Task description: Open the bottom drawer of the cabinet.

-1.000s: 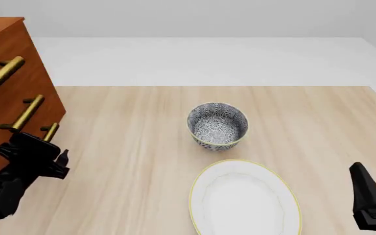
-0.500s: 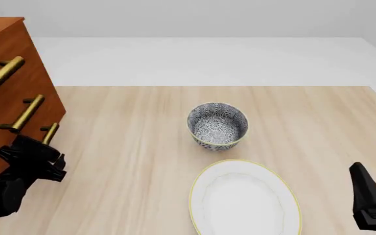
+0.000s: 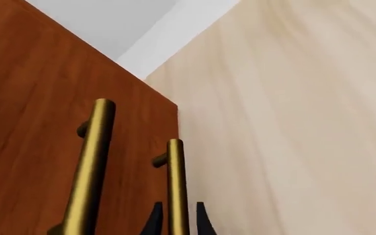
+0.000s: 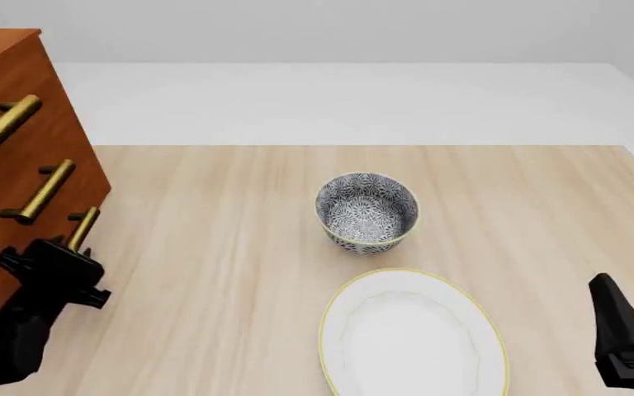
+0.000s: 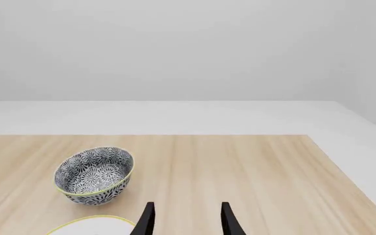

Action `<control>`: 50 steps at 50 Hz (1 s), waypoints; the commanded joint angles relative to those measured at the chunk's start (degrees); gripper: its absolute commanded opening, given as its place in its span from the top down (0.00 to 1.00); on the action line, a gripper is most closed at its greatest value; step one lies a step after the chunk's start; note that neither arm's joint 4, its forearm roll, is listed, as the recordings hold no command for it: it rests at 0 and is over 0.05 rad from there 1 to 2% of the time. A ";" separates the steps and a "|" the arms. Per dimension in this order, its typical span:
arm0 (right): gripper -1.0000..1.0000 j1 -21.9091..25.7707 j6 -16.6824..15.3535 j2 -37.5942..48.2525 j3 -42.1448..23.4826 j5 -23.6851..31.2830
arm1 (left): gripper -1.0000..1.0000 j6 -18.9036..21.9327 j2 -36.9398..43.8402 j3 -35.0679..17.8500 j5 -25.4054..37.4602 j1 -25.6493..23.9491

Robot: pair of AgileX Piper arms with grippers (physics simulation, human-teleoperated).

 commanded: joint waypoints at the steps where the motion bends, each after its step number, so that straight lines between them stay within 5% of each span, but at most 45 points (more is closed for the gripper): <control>1: 0.00 0.00 -0.01 0.00 0.00 0.00 | 1.00 1.45 12.56 -2.20 11.26 7.32; 18: 0.00 0.00 0.01 0.00 0.00 0.00 | 1.00 -0.45 12.07 -1.92 17.09 4.25; 50: 0.00 0.01 0.00 0.02 0.00 0.00 | 1.00 -16.98 -8.91 -3.98 37.55 -13.02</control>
